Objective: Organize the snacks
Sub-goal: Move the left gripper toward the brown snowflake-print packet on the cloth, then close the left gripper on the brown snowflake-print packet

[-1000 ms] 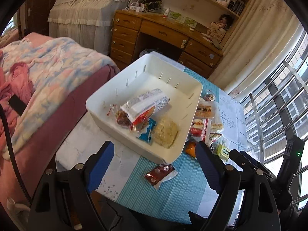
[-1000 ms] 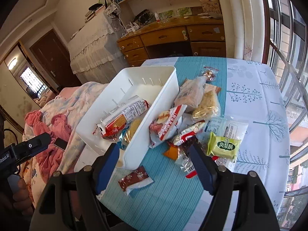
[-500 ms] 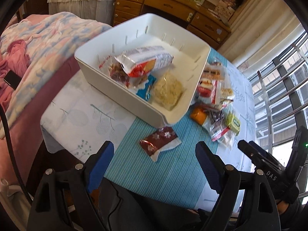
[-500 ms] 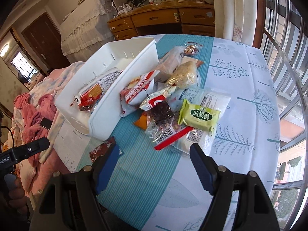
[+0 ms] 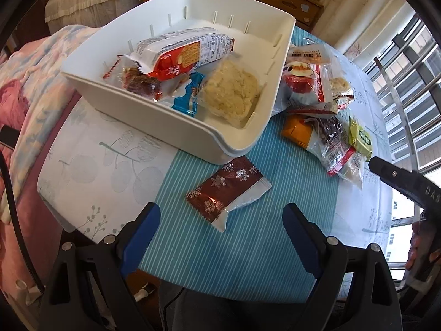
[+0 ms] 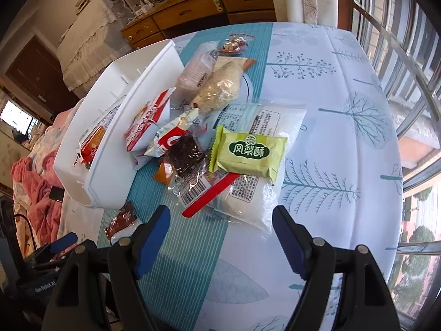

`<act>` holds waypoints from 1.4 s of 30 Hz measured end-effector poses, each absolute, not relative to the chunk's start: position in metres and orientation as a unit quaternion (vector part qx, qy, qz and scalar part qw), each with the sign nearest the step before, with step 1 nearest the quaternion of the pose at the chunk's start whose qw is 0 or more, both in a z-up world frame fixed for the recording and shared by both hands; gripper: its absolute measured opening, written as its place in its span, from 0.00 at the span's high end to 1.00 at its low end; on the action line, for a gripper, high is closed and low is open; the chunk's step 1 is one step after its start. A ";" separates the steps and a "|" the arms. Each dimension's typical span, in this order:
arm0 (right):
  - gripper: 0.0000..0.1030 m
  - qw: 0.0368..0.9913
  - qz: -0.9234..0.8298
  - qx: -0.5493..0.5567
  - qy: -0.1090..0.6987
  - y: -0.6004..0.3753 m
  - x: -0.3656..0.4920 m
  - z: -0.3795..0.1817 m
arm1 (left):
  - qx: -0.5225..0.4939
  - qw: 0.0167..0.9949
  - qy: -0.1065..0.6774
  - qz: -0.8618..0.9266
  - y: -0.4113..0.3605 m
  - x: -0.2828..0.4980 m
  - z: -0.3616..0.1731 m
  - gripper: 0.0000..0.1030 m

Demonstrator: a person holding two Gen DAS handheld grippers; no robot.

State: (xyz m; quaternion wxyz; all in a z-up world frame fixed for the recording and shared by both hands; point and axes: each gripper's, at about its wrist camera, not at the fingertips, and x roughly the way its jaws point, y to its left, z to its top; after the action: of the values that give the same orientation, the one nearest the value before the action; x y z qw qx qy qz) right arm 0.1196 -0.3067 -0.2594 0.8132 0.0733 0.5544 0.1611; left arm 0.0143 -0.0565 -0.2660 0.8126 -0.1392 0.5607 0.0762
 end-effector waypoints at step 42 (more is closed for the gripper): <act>0.37 0.825 0.109 0.078 0.549 -0.305 0.171 -0.287 | -0.034 0.813 0.579 0.052 -0.090 0.074 -0.336 0.44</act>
State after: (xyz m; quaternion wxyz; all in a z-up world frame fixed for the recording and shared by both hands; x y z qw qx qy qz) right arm 0.1707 -0.3052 -0.2868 0.8247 0.0778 0.5494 0.1092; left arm 0.0742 -0.0896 -0.3363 0.8130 -0.0336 0.5790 0.0525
